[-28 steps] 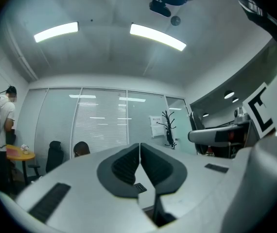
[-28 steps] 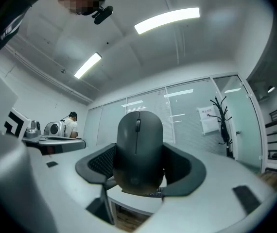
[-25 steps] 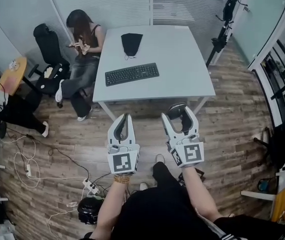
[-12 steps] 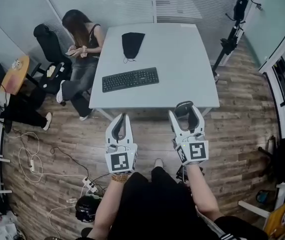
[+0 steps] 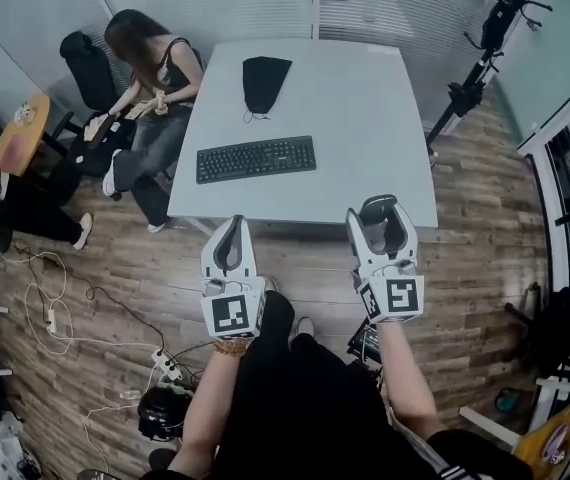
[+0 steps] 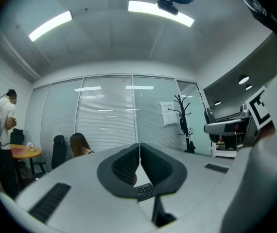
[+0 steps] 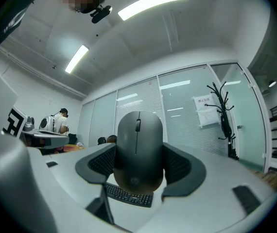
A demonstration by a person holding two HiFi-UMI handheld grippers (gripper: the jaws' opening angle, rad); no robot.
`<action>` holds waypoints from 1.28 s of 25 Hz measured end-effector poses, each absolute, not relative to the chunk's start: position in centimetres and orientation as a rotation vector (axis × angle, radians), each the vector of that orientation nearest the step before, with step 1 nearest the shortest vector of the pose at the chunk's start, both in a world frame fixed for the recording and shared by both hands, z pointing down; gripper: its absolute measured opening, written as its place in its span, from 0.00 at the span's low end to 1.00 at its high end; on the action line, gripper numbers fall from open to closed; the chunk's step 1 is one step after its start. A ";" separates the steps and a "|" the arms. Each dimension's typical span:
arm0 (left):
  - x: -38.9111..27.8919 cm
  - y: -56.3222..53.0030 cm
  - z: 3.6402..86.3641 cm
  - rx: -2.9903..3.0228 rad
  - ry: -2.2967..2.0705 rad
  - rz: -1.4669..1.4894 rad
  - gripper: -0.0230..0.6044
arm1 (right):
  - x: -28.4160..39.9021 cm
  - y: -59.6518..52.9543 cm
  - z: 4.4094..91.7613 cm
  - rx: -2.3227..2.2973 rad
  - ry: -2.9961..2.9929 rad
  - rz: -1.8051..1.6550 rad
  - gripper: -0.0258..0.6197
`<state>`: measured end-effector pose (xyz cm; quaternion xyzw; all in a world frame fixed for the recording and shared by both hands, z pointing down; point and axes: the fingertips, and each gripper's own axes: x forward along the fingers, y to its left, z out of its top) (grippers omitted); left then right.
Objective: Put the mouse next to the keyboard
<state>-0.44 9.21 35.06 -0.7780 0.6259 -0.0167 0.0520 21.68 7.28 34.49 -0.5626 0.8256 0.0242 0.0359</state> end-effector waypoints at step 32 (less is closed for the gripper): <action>-9.4 -11.1 35.5 -2.425 1.839 0.186 0.06 | 16.5 -11.5 33.4 -1.939 2.540 0.174 0.49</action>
